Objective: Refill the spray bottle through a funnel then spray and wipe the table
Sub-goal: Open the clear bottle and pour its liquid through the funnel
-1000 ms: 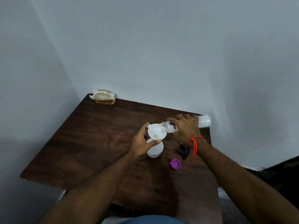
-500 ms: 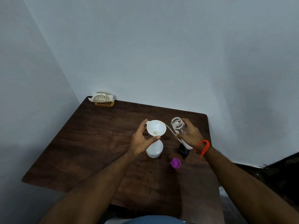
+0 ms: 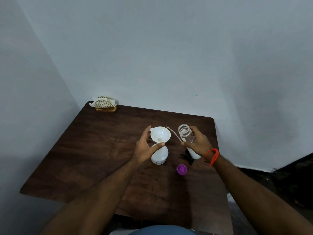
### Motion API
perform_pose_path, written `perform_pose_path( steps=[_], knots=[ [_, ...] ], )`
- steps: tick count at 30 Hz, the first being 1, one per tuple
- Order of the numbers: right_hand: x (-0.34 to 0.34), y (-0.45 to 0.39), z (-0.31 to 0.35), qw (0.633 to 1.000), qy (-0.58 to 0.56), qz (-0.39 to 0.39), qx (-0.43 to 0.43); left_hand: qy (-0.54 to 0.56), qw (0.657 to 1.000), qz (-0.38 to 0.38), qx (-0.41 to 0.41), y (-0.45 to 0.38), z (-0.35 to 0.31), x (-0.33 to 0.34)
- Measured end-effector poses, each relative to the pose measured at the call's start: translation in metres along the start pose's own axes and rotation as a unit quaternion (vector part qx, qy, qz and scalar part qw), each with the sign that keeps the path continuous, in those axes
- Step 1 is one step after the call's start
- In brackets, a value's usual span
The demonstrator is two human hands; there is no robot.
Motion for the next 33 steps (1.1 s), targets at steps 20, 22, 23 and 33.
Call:
perform_pose_path(
  steps=[20, 22, 23, 33],
  knots=[
    [-0.009, -0.031, 0.000, 0.989, -0.097, -0.103, 0.034, 0.146, 0.988, -0.039, -0.027, -0.014, -0.009, -0.007],
    [-0.012, -0.044, 0.001, 0.987, -0.093, -0.128, 0.032, 0.161, 0.985, -0.053, -0.030, -0.019, -0.013, -0.014],
    [-0.012, -0.051, 0.001, 0.986, -0.090, -0.140, 0.032, 0.165, 0.984, -0.062, -0.033, -0.022, -0.014, -0.019],
    [0.037, -0.126, 0.041, 0.980, -0.149, -0.097, 0.090, 0.239, 0.959, -0.134, -0.073, -0.042, -0.012, -0.073]
  ],
)
Point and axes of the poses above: each hand's wrist, its own y-axis away from the middle knuckle, its own x-axis out of the palm, z = x × y, the point moved 4 cm from there along -y, towards the middle knuckle, and after that the axes turned 12 degrees about y, right-handed, at the moved point
